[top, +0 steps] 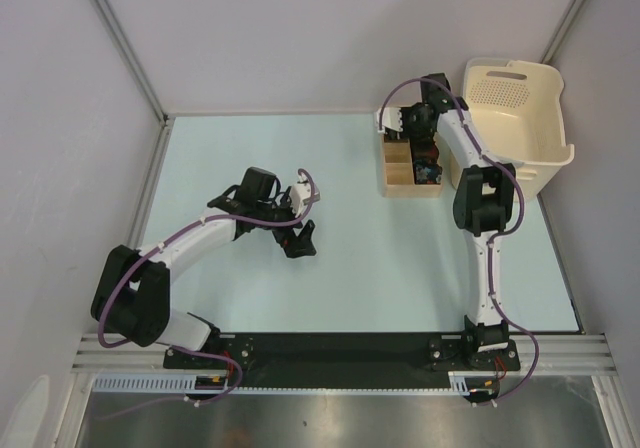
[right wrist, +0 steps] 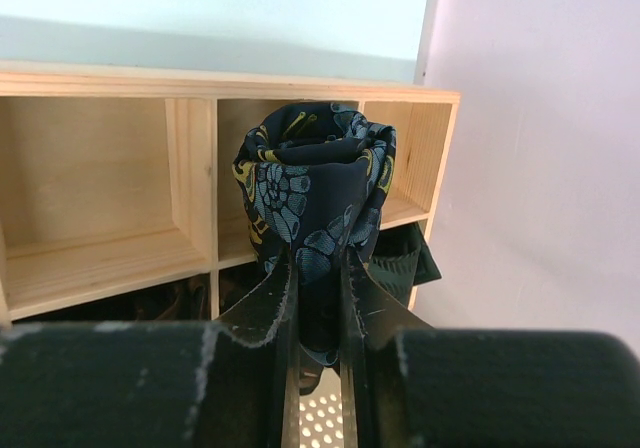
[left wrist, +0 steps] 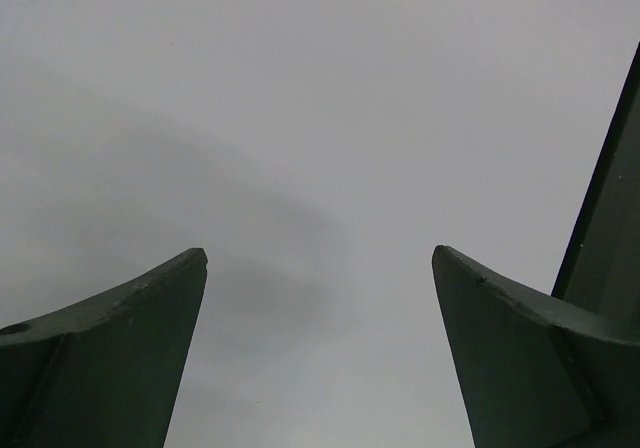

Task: Roll the ties
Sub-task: Place the tie in the storage box, then reset both arms

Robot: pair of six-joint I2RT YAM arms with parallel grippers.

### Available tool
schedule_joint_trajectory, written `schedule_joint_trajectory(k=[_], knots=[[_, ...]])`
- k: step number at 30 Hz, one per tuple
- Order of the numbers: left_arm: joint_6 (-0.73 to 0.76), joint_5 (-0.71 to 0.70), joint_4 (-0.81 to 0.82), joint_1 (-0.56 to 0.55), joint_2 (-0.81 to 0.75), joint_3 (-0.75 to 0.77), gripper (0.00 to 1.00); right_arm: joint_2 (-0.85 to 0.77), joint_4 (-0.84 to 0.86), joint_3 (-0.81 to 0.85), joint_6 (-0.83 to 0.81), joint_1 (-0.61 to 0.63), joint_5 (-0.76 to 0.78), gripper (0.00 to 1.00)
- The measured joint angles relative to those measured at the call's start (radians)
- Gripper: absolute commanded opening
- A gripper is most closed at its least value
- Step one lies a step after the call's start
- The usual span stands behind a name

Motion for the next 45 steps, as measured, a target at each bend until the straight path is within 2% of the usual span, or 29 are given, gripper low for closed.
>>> schedule_joint_trajectory(k=[18, 20, 22, 23, 24, 26, 27, 36, 37, 38, 45], knots=[[0.0, 0.0, -0.011, 0.001, 0.0, 0.0, 1.0, 0.094, -0.026, 0.045, 0.0, 0.0, -0.028, 0.0], [-0.001, 0.0, -0.017, 0.001, 0.0, 0.002, 0.99, 0.094, -0.026, 0.045, 0.007, 0.0, -0.026, 0.06], [0.0, 0.0, -0.021, 0.002, 0.0, 0.005, 0.99, 0.094, -0.021, 0.045, 0.023, 0.002, -0.018, 0.17], [0.0, 0.0, -0.023, 0.002, 0.0, 0.005, 0.99, 0.094, -0.02, 0.045, 0.027, 0.003, -0.015, 0.25], [0.0, 0.0, -0.024, 0.002, 0.0, 0.005, 0.99, 0.094, -0.018, 0.045, 0.034, 0.004, -0.009, 0.4], [0.0, 0.0, -0.025, 0.002, 0.0, 0.006, 1.0, 0.094, -0.017, 0.045, 0.059, 0.008, 0.008, 0.52], [0.0, 0.0, -0.026, 0.002, 0.0, 0.007, 0.99, 0.094, -0.011, 0.045, 0.064, 0.009, 0.013, 0.6], [-0.001, 0.0, -0.025, 0.003, 0.0, 0.029, 0.99, 0.035, 0.043, -0.004, 0.106, 0.006, 0.016, 0.87], [-0.001, 0.0, -0.026, 0.003, 0.0, 0.03, 0.99, 0.012, 0.041, -0.025, 0.123, 0.006, 0.012, 0.91], [-0.001, 0.0, -0.026, 0.003, 0.0, 0.03, 1.0, -0.009, 0.037, -0.04, 0.134, 0.006, 0.008, 0.99], [-0.019, -0.012, -0.026, 0.003, -0.014, 0.03, 0.99, -0.242, 0.072, -0.186, 0.24, 0.023, -0.034, 1.0]])
